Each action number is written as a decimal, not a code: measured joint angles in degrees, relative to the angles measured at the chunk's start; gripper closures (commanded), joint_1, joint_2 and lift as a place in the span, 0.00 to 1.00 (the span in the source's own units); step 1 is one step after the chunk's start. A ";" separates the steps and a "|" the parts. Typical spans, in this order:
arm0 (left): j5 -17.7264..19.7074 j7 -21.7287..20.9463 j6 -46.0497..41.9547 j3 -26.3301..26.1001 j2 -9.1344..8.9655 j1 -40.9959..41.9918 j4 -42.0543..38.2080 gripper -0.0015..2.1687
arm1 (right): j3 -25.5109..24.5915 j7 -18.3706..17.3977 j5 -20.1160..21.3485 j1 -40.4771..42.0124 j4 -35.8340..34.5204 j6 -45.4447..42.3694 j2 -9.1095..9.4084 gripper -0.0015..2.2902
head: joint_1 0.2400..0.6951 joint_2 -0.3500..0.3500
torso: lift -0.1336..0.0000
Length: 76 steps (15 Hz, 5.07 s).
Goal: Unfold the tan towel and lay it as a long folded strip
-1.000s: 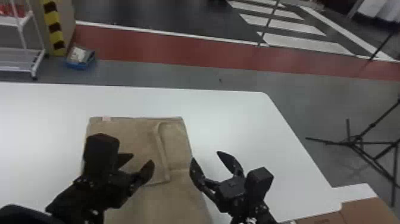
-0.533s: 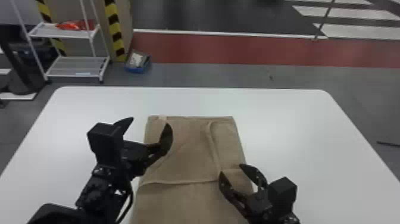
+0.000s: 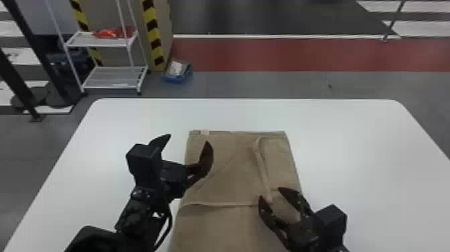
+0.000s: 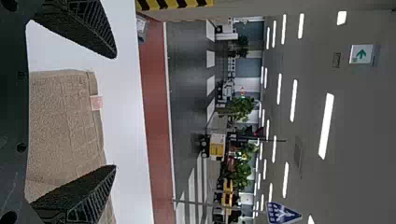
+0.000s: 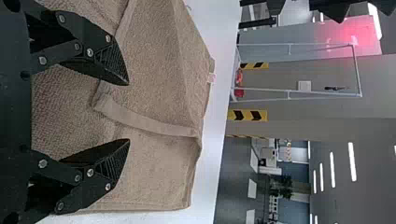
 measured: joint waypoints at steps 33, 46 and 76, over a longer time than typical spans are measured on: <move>-0.43 -0.52 1.61 -0.53 0.14 -1.27 3.13 0.01 | 1.03 -1.59 4.37 0.32 -4.16 8.69 -0.20 0.49 | 1.00 0.52 | 0.17; -0.53 -0.37 2.16 -0.64 -0.04 -5.80 8.43 0.01 | -13.23 -1.00 -1.91 5.34 -14.87 7.59 -0.44 0.57 | 1.00 0.36 | 0.17; 6.23 -9.28 8.39 -0.88 -0.48 -13.86 21.26 0.19 | -49.09 7.13 -12.54 -1.97 -8.84 15.26 2.98 0.57 | 1.00 0.00 | 0.17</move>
